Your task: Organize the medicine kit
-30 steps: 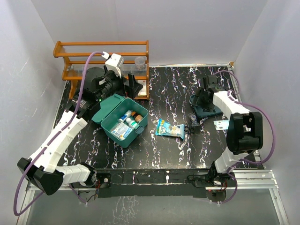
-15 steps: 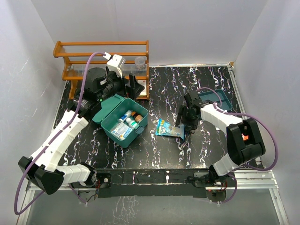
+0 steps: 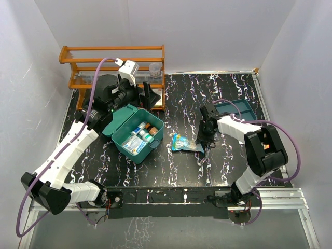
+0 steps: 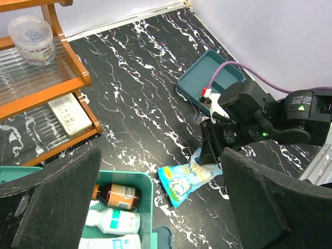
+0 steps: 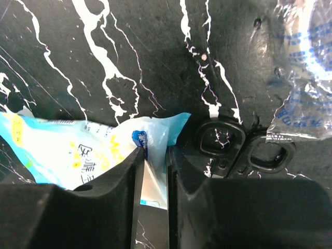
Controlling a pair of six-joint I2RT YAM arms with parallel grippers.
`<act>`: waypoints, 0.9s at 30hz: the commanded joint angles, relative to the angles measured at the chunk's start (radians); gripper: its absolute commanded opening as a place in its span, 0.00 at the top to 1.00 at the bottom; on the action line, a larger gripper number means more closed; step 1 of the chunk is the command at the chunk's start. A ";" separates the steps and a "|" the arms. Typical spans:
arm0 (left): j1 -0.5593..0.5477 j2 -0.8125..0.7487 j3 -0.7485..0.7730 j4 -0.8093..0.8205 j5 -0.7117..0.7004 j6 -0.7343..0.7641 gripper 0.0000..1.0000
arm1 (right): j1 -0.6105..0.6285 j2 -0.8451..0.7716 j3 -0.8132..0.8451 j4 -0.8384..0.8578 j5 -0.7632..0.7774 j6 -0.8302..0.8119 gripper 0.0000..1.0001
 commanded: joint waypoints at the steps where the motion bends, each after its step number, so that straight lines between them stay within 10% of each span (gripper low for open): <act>1: 0.004 0.002 -0.001 0.028 0.012 -0.011 0.01 | 0.006 0.023 -0.015 0.068 0.041 -0.010 0.85; 6: 0.005 0.018 -0.003 0.019 0.027 -0.028 0.01 | 0.007 -0.089 0.024 0.082 0.057 -0.009 1.00; 27: 0.004 0.283 0.243 -0.221 0.345 -0.050 0.01 | 0.017 -0.294 0.359 0.206 -0.339 -0.626 1.00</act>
